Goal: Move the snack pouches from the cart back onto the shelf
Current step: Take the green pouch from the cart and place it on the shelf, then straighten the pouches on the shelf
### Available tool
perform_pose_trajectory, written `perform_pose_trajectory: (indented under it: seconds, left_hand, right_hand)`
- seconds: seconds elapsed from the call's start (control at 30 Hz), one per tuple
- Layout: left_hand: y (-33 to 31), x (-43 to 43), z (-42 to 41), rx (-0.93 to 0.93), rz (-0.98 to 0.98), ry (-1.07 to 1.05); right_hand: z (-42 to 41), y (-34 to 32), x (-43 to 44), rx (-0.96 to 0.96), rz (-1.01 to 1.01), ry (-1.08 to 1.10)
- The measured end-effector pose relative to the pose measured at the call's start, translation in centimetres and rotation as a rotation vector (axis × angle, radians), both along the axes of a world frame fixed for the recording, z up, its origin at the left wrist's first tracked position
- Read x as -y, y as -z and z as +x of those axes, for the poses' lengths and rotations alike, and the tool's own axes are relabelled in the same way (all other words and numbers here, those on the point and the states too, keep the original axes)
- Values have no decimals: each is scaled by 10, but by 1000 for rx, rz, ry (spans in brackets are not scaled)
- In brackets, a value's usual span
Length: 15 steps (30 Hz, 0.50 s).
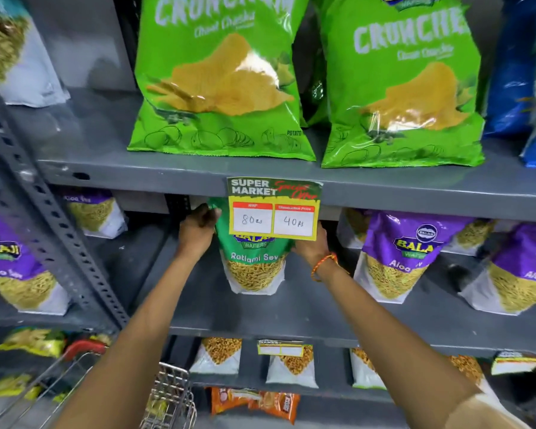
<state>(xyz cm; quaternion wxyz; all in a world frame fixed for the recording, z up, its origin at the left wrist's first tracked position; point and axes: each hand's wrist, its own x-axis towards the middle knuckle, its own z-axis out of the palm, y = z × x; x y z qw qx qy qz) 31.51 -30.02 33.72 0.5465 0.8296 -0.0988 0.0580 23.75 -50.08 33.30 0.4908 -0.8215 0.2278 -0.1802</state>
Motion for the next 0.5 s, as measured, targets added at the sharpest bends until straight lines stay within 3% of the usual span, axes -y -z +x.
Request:
perform_pose_trajectory:
  seconds: [0.1, 0.3, 0.5]
  left_hand:
    - [4, -3, 3, -13, -75, 64]
    - [27, -10, -9, -94, -178, 165]
    - [67, -5, -32, -314, -217, 218]
  right_hand:
    - [-13, 2, 7, 1, -35, -17]
    - [-93, 46, 53, -16, 156, -159]
    - [-168, 82, 151, -158, 154, 45]
